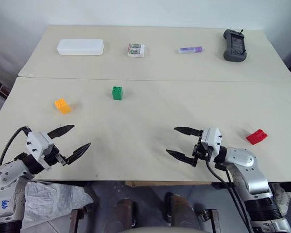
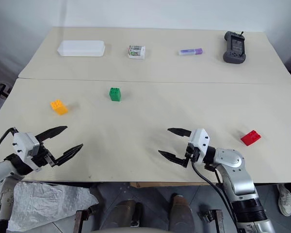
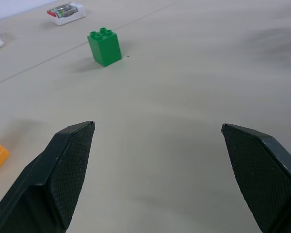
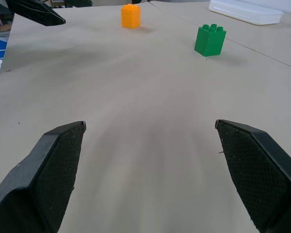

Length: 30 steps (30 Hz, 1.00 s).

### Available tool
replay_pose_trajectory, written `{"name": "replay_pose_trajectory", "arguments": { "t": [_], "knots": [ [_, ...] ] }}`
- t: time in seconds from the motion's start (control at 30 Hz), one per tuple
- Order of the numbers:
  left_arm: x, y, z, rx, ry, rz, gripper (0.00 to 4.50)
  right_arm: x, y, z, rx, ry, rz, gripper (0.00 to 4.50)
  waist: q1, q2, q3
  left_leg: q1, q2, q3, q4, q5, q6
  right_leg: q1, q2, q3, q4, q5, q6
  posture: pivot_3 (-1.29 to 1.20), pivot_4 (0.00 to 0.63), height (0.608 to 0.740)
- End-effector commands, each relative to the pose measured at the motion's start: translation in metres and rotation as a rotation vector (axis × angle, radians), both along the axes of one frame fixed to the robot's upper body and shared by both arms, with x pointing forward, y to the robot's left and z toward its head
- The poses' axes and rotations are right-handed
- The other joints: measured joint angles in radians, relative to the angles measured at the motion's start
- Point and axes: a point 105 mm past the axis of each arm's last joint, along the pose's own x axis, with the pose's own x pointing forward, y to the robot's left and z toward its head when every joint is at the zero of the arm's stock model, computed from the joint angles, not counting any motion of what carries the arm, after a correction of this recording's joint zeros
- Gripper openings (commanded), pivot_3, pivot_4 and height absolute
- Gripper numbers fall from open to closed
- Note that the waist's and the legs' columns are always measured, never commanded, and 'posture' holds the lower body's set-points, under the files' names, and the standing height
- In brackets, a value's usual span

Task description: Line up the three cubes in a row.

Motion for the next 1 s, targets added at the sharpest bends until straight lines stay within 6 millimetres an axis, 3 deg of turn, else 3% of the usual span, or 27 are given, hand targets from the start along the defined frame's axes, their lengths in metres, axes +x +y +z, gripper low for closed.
{"name": "replay_pose_trajectory", "arguments": {
  "t": [0.03,0.1,0.2,0.4,0.47,0.6,0.67,0.83,0.9,1.0],
  "knots": [
    [0.003,0.003,0.011,-0.012,-0.047,0.024,4.46,-0.006,0.006,0.012,0.018,-0.066,0.024,4.5,0.0,0.0,0.0,0.0,0.0,0.0,0.0,0.0,0.0,0.0,0.0,0.0,0.0,0.0,0.0,0.0,0.15,0.74],
    [0.003,-0.003,0.018,-0.084,-0.04,-0.004,4.46,-0.007,-0.001,0.021,0.024,-0.085,0.0,4.5,0.001,0.0,0.0,0.0,0.0,0.0,0.0,0.0,0.0,0.0,0.0,0.0,0.0,0.0,0.0,0.0,0.15,0.74],
    [-0.002,-0.029,0.022,-0.152,0.03,-0.149,4.46,-0.012,-0.021,0.044,0.046,-0.119,-0.074,4.5,0.004,0.0,0.0,0.0,0.0,-0.001,0.0,0.0,0.0,0.0,0.0,0.0,0.0,0.0,0.0,0.0,0.15,0.74],
    [-0.001,-0.083,0.015,-0.065,0.028,-0.386,4.46,-0.041,-0.072,0.075,0.092,-0.126,-0.304,4.5,0.027,0.0,0.0,0.0,0.0,0.0,0.0,-0.001,-0.001,0.0,0.0,0.0,0.0,0.0,-0.001,0.0,0.15,0.74],
    [0.005,-0.095,0.016,-0.09,0.037,-0.431,4.46,-0.052,-0.099,0.074,0.062,-0.135,-0.439,4.5,0.034,0.0,0.0,0.0,0.0,0.0,0.0,-0.001,-0.001,0.0,0.001,0.0,0.0,0.0,-0.001,0.0,0.15,0.74],
    [0.01,-0.113,0.014,-0.1,0.084,-0.548,4.46,-0.085,-0.187,0.067,0.009,-0.172,-0.871,4.5,0.04,-0.001,-0.001,0.001,0.0,0.003,0.0,-0.001,0.0,0.001,0.001,0.001,0.0,0.0,-0.001,0.0,0.15,0.74],
    [0.01,-0.117,0.01,-0.08,0.094,-0.579,4.46,-0.103,-0.217,0.057,0.001,-0.147,-1.009,4.5,0.036,-0.001,-0.001,0.002,0.0,0.005,-0.001,-0.001,0.0,0.001,0.001,0.002,0.0,0.0,-0.001,0.0,0.15,0.74],
    [0.012,-0.123,0.009,-0.116,0.106,-0.611,4.46,-0.123,-0.24,0.033,-0.035,-0.053,-1.111,4.5,0.017,-0.001,-0.001,0.005,0.003,0.01,-0.002,-0.002,0.0,0.001,0.002,0.005,0.0,0.0,-0.001,0.0,0.15,0.74],
    [0.013,-0.124,0.008,-0.122,0.106,-0.604,4.46,-0.119,-0.244,0.027,-0.011,-0.021,-1.139,4.5,0.012,0.0,-0.001,0.006,0.004,0.013,-0.002,-0.002,0.0,0.001,0.002,0.007,0.0,0.0,-0.001,0.0,0.15,0.74],
    [0.011,-0.125,0.007,-0.122,0.108,-0.599,4.46,-0.108,-0.233,0.026,-0.014,0.005,-1.071,4.5,0.01,0.0,-0.001,0.008,0.005,0.015,-0.002,-0.001,0.0,0.001,0.003,0.011,0.001,0.0,0.0,0.0,0.15,0.74]
  ]
}}
